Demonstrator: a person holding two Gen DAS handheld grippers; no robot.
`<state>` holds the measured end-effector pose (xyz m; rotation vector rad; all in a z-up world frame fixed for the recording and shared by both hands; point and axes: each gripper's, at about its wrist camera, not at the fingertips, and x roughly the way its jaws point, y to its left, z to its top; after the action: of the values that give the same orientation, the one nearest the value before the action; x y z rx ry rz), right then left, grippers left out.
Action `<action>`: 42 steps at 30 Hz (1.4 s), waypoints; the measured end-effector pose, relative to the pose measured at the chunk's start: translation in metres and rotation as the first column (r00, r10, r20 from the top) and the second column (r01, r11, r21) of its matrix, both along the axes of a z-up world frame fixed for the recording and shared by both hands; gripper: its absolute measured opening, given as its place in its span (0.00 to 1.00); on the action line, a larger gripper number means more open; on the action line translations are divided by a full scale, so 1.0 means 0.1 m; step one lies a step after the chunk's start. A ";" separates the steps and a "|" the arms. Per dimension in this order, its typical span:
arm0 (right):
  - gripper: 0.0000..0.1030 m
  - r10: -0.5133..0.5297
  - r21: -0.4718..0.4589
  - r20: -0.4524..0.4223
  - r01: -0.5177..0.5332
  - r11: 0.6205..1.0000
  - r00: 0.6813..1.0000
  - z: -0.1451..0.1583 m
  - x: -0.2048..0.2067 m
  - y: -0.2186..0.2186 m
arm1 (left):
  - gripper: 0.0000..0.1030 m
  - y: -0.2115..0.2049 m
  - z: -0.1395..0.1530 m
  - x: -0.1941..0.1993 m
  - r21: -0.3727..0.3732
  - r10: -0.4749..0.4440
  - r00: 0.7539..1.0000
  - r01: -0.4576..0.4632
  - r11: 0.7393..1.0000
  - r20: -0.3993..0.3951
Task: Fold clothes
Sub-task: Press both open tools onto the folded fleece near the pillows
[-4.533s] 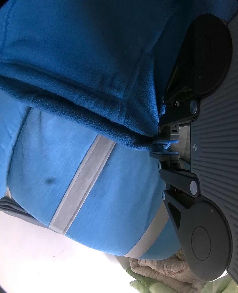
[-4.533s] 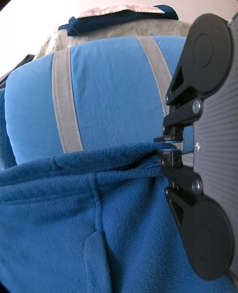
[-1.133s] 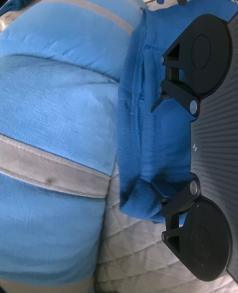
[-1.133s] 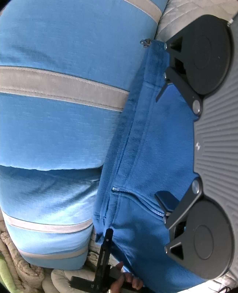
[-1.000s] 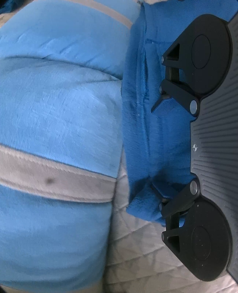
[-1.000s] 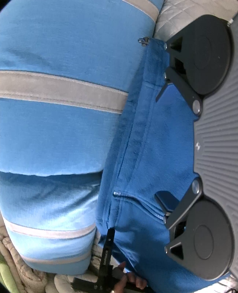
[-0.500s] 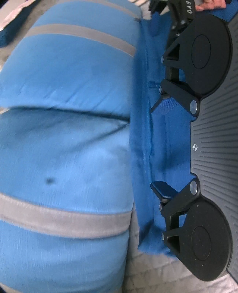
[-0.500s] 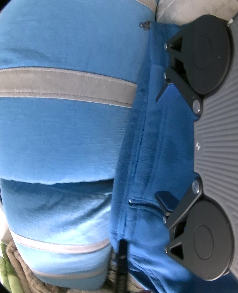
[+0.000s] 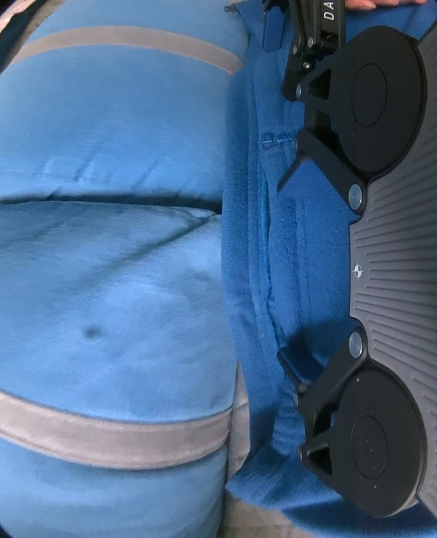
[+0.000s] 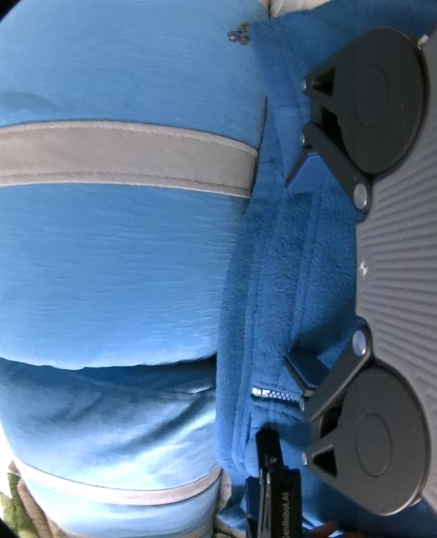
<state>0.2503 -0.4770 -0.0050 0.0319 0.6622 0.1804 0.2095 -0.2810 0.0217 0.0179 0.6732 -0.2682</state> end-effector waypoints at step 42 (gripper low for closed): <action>0.99 -0.021 0.014 0.063 0.020 1.000 0.998 -0.25 0.00 0.08 | 1.00 0.90 0.22 -0.50 -0.116 0.000 0.995 -0.011 0.993 -0.099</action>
<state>0.2502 -0.4686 -0.0303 0.0451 0.5971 0.1655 0.1597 -0.1912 0.0442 -0.1091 0.7546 -0.3038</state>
